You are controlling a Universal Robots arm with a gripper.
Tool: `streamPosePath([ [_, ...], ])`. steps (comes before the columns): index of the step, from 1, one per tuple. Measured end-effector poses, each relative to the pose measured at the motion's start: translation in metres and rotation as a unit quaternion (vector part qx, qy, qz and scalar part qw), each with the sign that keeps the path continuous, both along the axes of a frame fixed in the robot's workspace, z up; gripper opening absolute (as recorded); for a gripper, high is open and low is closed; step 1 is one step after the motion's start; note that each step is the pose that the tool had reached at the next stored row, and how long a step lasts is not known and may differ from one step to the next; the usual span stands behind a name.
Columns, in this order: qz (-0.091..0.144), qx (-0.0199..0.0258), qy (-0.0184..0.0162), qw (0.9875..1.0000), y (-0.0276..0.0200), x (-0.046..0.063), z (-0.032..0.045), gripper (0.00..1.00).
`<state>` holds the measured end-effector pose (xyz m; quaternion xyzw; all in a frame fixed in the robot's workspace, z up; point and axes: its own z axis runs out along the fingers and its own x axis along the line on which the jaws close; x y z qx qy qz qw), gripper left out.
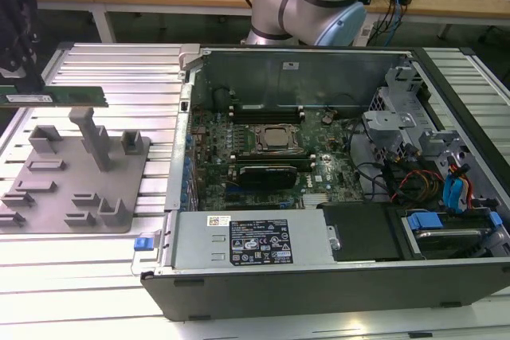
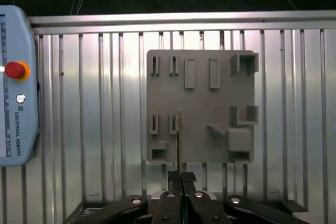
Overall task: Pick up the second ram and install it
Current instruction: 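Pick up the second ram and move it above second insertion slot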
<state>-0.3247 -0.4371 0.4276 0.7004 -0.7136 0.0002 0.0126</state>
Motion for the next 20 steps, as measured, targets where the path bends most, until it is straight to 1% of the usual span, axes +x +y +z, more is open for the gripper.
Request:
streamPosePath([
  [4, 0.0, 0.0, 0.0, 1.0, -0.0001, 0.012, 0.0, 0.09],
  [8, 0.0, 0.0, 0.0, 1.0, -0.0001, 0.023, 0.0, 0.09],
  [10, 0.0, 0.0, 0.0, 1.0, -0.0001, 0.031, 0.0, 0.09],
  [14, 0.0, 0.0, 0.0, 1.0, -0.0001, 0.04, 0.0, 0.09],
  [17, 0.0, 0.0, 0.0, 1.0, -0.0001, 0.055, 0.0, 0.09],
  [19, 0.0, 0.0, 0.0, 1.0, -0.0001, 0.063, 0.0, 0.09],
  [20, 0.0, 0.0, 0.0, 1.0, -0.0002, 0.065, 0.0, 0.09],
])
